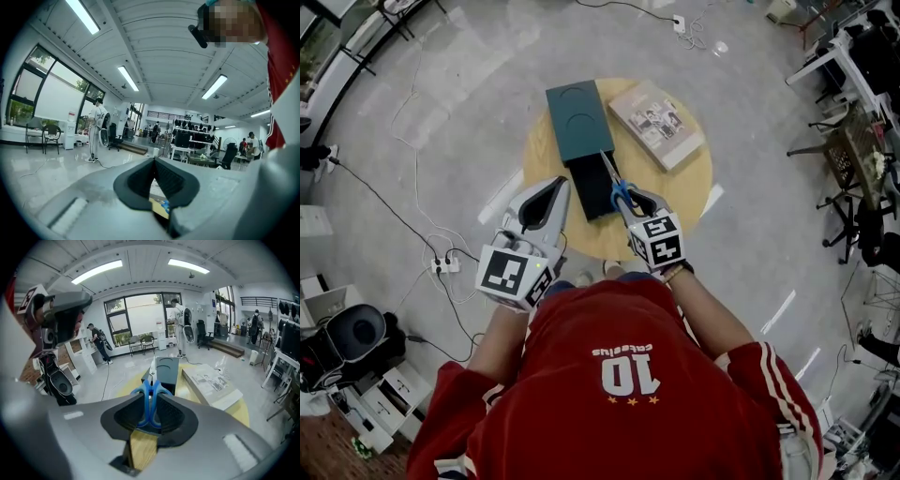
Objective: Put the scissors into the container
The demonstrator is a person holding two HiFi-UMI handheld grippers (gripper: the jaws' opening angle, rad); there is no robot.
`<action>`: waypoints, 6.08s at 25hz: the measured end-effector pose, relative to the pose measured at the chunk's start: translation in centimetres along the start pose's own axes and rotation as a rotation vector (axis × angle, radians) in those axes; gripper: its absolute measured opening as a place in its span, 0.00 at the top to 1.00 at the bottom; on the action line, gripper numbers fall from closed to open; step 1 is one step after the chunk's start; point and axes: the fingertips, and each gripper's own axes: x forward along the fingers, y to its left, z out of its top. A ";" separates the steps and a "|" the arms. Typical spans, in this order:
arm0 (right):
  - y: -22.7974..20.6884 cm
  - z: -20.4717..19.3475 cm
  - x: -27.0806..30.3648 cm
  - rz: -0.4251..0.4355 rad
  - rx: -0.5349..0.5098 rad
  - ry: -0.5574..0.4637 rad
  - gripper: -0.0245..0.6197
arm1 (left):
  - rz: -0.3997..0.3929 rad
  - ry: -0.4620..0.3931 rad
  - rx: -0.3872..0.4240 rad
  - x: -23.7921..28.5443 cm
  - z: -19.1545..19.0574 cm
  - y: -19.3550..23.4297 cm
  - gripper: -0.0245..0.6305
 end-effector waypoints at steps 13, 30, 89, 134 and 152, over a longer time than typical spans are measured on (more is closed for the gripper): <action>-1.6 -5.8 6.6 0.029 -0.016 0.188 0.82 | 0.029 0.007 0.013 0.8 1.0 1.5 0.96; -0.9 -7.8 9.6 0.042 -0.068 0.272 0.82 | 0.046 0.031 0.011 0.1 0.4 2.2 0.96; 4.4 13.8 -19.5 -0.112 0.068 -0.567 0.83 | -0.089 -0.158 0.157 -8.3 7.2 -4.4 0.96; 6.6 15.9 -27.3 -0.395 0.000 -0.692 0.98 | 0.112 -0.202 0.169 -11.5 8.9 -2.3 0.96; 6.7 15.4 -27.8 -0.380 0.022 -0.704 0.98 | 0.080 -0.198 0.160 -11.8 8.6 -3.5 0.96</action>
